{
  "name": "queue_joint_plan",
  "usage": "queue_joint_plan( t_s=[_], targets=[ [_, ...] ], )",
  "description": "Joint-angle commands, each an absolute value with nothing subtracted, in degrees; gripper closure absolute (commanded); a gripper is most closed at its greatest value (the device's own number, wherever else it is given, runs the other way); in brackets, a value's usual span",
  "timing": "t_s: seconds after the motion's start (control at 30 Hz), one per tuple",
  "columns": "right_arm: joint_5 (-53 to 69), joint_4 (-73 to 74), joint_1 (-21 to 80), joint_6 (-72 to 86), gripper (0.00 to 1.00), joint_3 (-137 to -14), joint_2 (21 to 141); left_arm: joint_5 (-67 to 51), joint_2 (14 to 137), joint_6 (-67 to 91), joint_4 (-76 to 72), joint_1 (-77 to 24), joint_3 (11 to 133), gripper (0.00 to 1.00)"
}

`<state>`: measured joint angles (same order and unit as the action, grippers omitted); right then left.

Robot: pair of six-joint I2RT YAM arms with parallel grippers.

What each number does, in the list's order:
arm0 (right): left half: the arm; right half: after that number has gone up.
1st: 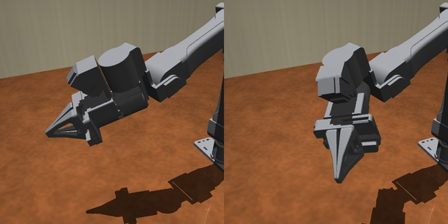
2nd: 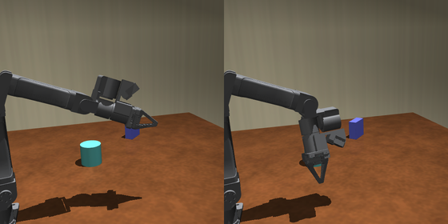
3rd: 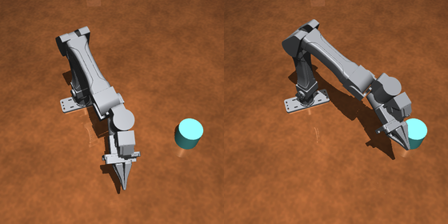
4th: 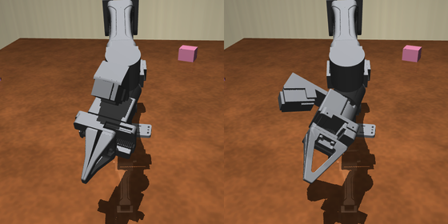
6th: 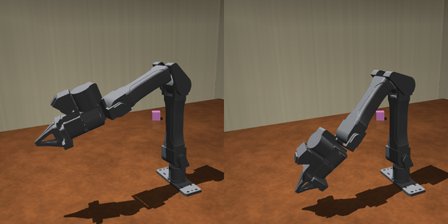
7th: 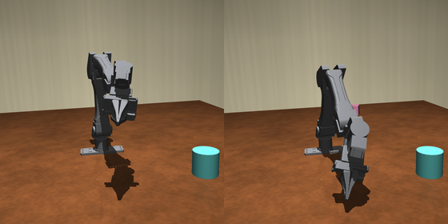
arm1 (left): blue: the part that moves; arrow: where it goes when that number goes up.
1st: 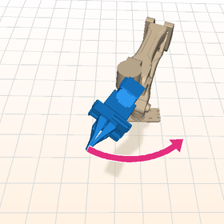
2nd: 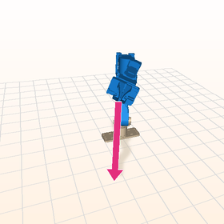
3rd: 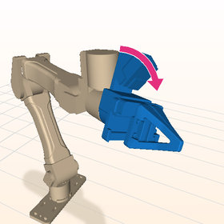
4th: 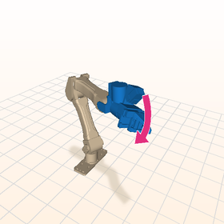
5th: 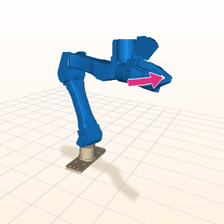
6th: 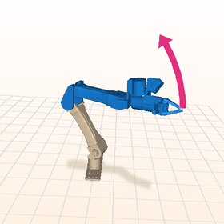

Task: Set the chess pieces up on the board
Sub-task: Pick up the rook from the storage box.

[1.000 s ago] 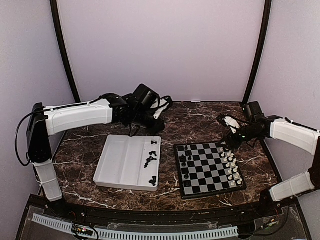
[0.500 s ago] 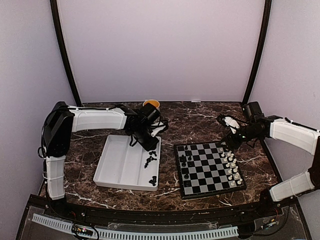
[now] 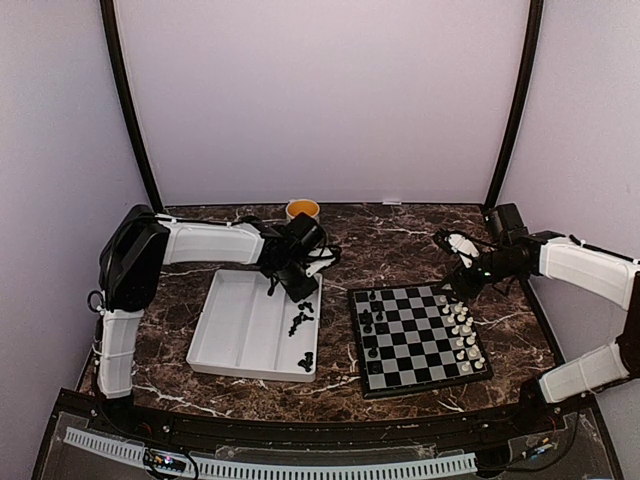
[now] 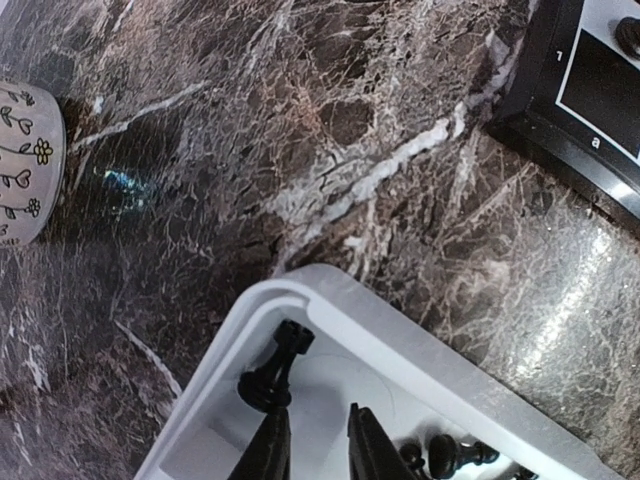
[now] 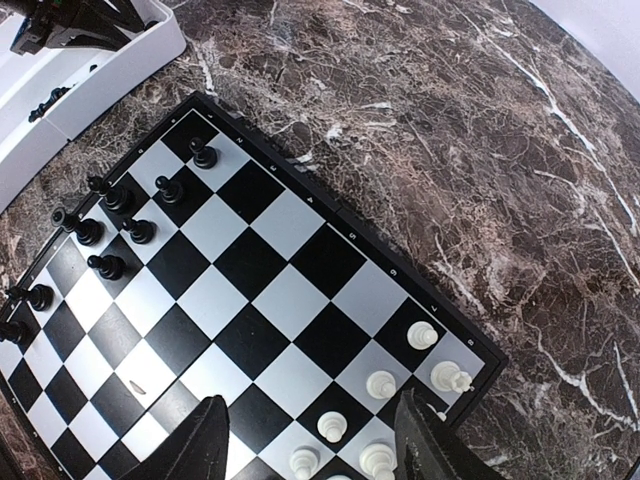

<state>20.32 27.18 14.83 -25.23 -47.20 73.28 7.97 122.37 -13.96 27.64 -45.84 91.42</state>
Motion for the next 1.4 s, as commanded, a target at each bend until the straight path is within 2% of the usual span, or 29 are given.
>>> queue_joint_plan(
  t_s=[0.0, 0.5, 0.93, 1.13, 1.37],
  targets=[
    [20.1, 26.8, 14.5, -25.8, 0.41, -47.1, 74.1, 10.5, 123.0, -17.4, 25.8, -45.4, 93.0, 0.76],
    [19.2, 26.7, 14.5, -25.7, 0.41, -47.3, 75.2, 12.6, 123.8, -20.6, 27.4, -45.4, 95.3, 0.73],
    [19.6, 26.9, 14.5, -25.8, 0.41, -47.3, 75.5, 8.8, 126.6, -19.7, 28.5, -45.0, 95.7, 0.7],
    [19.6, 27.0, 14.5, -25.9, 0.41, -47.3, 75.5, 3.4, 128.1, -17.1, 33.6, -44.3, 97.6, 0.72],
    [19.9, 27.1, 14.5, -25.8, 0.41, -47.5, 76.1, 3.8, 128.1, -15.2, 35.9, -44.2, 96.9, 0.76]
  ],
)
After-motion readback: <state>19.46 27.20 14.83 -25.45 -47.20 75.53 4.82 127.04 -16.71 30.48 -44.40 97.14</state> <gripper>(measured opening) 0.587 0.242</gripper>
